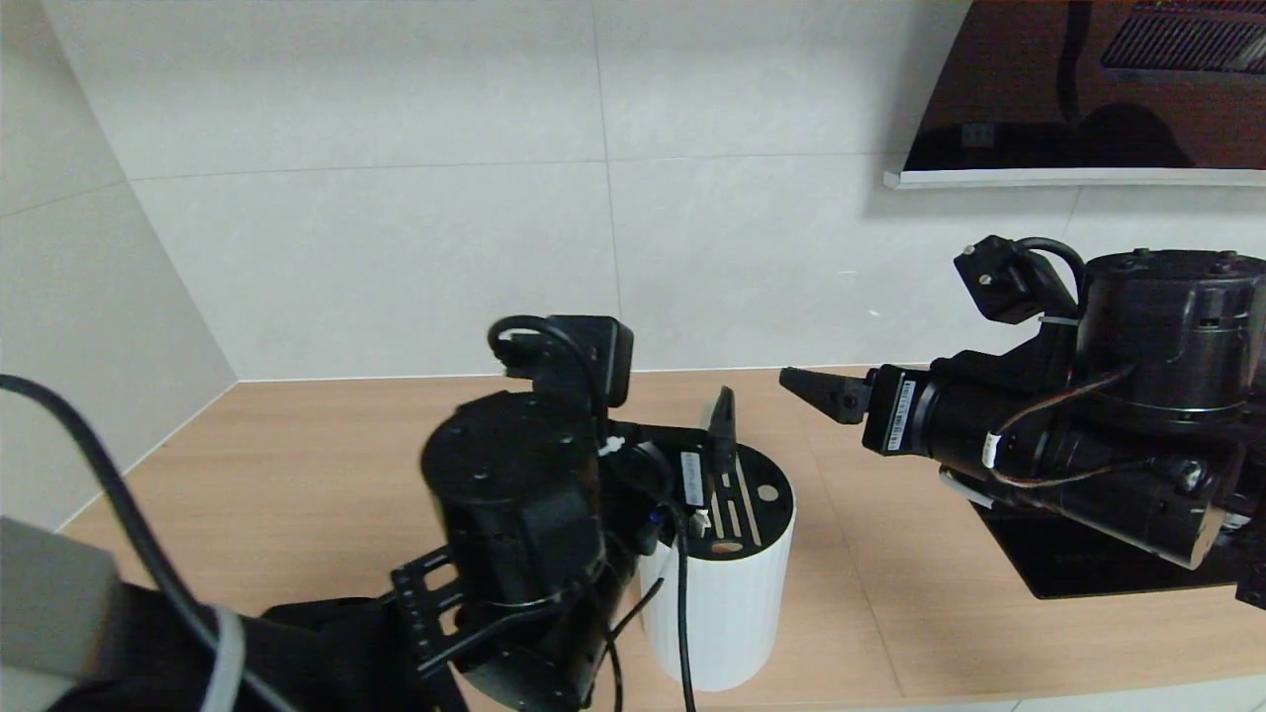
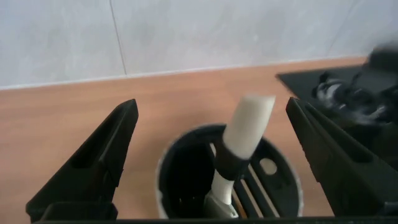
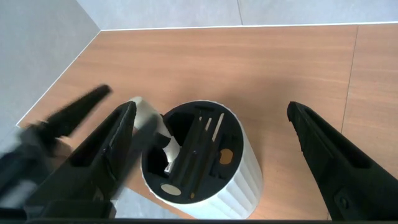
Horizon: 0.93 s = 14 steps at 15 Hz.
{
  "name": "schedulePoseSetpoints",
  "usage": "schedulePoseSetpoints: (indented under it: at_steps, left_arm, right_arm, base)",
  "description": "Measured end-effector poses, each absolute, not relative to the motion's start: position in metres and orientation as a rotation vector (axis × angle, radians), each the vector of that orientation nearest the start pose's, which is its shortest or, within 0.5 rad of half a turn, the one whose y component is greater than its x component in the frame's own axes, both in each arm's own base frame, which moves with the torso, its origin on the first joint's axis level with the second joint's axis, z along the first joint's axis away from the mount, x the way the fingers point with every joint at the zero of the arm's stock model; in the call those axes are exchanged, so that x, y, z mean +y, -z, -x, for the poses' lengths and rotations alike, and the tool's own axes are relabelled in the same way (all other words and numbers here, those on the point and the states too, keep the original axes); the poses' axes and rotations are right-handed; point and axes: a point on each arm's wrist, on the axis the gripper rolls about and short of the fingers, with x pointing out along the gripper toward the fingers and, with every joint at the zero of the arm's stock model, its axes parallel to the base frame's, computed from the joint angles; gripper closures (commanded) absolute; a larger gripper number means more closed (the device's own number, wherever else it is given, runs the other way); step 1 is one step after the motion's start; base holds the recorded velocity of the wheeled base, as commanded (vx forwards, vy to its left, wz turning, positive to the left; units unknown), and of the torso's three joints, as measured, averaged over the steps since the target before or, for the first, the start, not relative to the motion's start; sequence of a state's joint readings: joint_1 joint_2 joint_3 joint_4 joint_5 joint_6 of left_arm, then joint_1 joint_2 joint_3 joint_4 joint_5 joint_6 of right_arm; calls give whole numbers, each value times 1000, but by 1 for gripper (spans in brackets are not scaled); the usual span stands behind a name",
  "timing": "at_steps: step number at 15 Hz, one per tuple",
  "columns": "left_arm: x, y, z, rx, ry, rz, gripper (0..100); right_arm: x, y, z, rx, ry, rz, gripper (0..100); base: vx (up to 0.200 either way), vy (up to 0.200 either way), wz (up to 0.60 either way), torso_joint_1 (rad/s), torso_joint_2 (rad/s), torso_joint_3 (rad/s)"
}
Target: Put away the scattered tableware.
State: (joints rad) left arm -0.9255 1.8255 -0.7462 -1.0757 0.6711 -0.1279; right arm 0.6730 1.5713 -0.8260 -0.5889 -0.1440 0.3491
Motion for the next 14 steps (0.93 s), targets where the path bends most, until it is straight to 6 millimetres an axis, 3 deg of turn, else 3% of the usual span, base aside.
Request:
schedulePoseSetpoints:
  at_steps: [3,6,8,10,14]
  left_arm:
    - [-208,-200,-194,18,228,122,0]
    - [-149,-217,-176,40,185,103,0]
    - [-105,-219,-155,53,138,96,0]
    - [-69,-215,-134,54,55,96,0]
    - [-25,-204,-89,27,-89,103,0]
  right_arm:
    - [165,-230,-215,192,-465,-257,0]
    - [149,-242,-197,164,-387,-232,0]
    - [130,-246,-178,146,-360,-236,0]
    - [104,-238,-163,146,-295,-236,0]
    - [49,-217,-134,112,-99,-257,0]
  base:
    - [0,0,0,0,0,0]
    - [0,0,0,0,0,0]
    - [0,0,0,0,0,0]
    - [0,0,0,0,0,0]
    - [0,0,0,0,0,0]
